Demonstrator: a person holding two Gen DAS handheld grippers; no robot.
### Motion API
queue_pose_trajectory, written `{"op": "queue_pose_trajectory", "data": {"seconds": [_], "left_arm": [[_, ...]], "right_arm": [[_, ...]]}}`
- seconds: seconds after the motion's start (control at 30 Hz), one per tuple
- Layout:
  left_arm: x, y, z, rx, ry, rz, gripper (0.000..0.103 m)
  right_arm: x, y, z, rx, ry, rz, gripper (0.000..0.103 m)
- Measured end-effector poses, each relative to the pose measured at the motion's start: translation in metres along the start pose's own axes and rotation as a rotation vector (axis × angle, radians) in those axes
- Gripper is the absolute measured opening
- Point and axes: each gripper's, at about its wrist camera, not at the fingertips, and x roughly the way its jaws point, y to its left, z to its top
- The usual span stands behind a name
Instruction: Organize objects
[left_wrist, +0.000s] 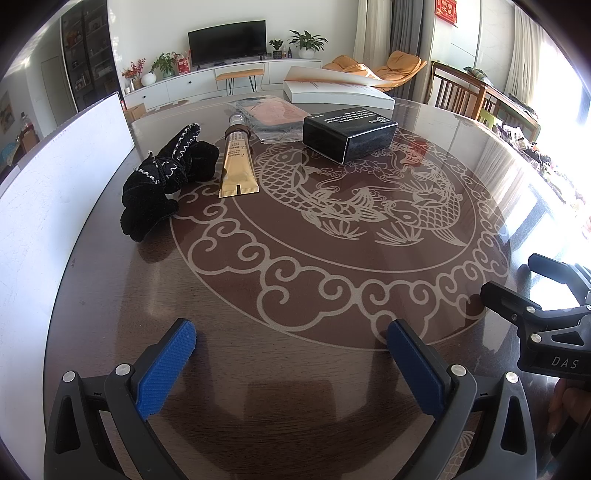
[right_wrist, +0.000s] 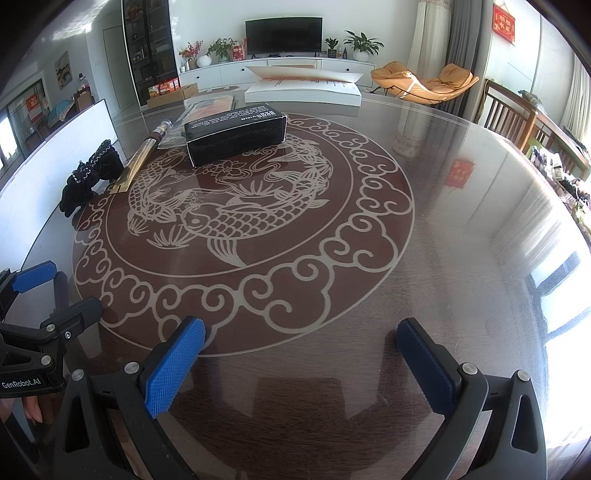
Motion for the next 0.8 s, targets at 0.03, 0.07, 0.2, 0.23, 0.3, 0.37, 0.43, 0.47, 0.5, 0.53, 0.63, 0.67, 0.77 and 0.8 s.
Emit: {"op": "queue_pose_trajectory", "data": {"seconds": [0.03, 0.07, 0.2, 0.23, 0.3, 0.37, 0.43, 0.47, 0.5, 0.53, 0.63, 0.67, 0.77, 0.8], "left_arm": [[0.000, 0.000, 0.000, 0.000, 0.000, 0.000, 0.103], [0.000, 0.000, 0.000, 0.000, 0.000, 0.000, 0.103], [-0.003, -0.001, -0.005, 0.023, -0.001, -0.014, 0.103], [-0.006, -0.001, -0.008, 0.035, 0.000, -0.023, 0.103], [-0.010, -0.001, -0.013, 0.055, 0.005, -0.038, 0.103], [-0.012, 0.002, -0.015, 0.060, 0.024, -0.050, 0.103], [-0.014, 0.016, -0.009, 0.005, 0.033, -0.089, 0.103], [-0.016, 0.026, -0.003, -0.035, 0.021, -0.105, 0.103], [-0.019, 0.037, 0.007, -0.064, -0.003, -0.108, 0.103], [-0.022, 0.048, 0.020, -0.083, -0.029, -0.091, 0.103], [-0.021, 0.073, 0.062, -0.080, -0.101, -0.015, 0.103], [-0.010, 0.079, 0.075, -0.065, -0.082, 0.007, 0.103], [0.027, 0.088, 0.099, -0.028, -0.013, 0.015, 0.103], [0.038, 0.089, 0.101, -0.019, 0.002, 0.010, 0.103]], "right_arm": [[0.000, 0.000, 0.000, 0.000, 0.000, 0.000, 0.103], [0.000, 0.000, 0.000, 0.000, 0.000, 0.000, 0.103], [0.000, 0.000, 0.000, 0.000, 0.000, 0.000, 0.103], [0.000, 0.000, 0.000, 0.000, 0.000, 0.000, 0.103], [0.000, 0.000, 0.000, 0.000, 0.000, 0.000, 0.103], [0.000, 0.000, 0.000, 0.000, 0.000, 0.000, 0.103], [0.000, 0.000, 0.000, 0.000, 0.000, 0.000, 0.103], [0.000, 0.000, 0.000, 0.000, 0.000, 0.000, 0.103], [0.000, 0.000, 0.000, 0.000, 0.000, 0.000, 0.103], [0.000, 0.000, 0.000, 0.000, 0.000, 0.000, 0.103], [0.001, 0.000, 0.000, 0.000, 0.000, 0.000, 0.103], [0.001, 0.000, 0.000, 0.001, 0.000, -0.001, 0.103], [0.001, 0.000, 0.000, 0.001, 0.000, 0.000, 0.103], [0.001, 0.000, 0.000, 0.001, 0.000, -0.001, 0.103]]}}
